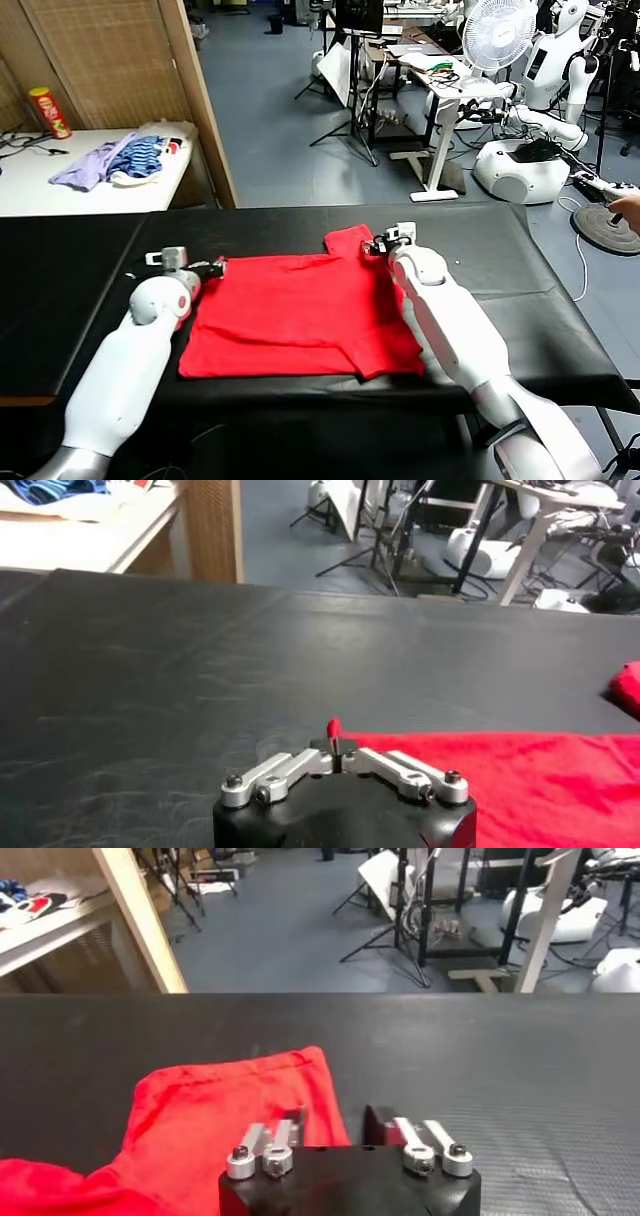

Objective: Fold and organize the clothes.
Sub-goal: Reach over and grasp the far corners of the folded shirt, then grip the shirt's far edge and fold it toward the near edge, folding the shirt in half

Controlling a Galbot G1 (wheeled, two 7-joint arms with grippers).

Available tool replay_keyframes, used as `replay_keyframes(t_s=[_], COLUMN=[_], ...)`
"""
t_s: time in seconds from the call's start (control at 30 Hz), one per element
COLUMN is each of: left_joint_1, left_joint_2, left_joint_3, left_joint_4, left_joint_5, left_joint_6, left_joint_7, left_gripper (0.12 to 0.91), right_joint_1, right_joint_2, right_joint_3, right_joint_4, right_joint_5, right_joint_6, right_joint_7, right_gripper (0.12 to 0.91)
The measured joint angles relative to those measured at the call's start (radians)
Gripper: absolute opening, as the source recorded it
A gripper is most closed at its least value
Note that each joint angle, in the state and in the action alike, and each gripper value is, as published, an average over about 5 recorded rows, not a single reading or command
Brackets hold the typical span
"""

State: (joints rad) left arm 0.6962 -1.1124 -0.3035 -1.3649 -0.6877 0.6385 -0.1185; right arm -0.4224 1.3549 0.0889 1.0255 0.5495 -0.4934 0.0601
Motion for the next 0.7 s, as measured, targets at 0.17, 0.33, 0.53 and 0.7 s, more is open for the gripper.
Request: replay_keyframes(t_s=[0.17, 0.33, 0.53, 0.7], left_joint_1=[0.012, 0.040, 0.102, 0.189], left_joint_2=[0.004, 0.009, 0.035, 0.067], left_joint_3=[-0.010, -0.033, -0.066, -0.100], left_joint_4=[-0.019, -0.063, -0.170, -0.296], left_joint_5=[0.004, 0.016, 0.017, 0.014], left_joint_6=[-0.017, -0.033, -0.040, -0.042], left_joint_7=[0.004, 0.002, -0.007, -0.031], left_gripper=[0.128, 0.128, 0.128, 0.128], right_joint_1=[-0.034, -0.100, -0.215, -0.321], right_joint_2=[-0.021, -0.063, -0.143, -0.206], right_joint_3=[0.025, 0.060, 0.100, 0.134], right_joint_4=[0.060, 0.193, 0.418, 0.580], right_joint_5=[0.021, 0.068, 0.126, 0.167], right_joint_6=[0.057, 0.045, -0.017, -0.068], right_joint_7=[-0.009, -0.009, 0.009, 0.031], right_gripper=[0.123, 0.123, 0.123, 0.123])
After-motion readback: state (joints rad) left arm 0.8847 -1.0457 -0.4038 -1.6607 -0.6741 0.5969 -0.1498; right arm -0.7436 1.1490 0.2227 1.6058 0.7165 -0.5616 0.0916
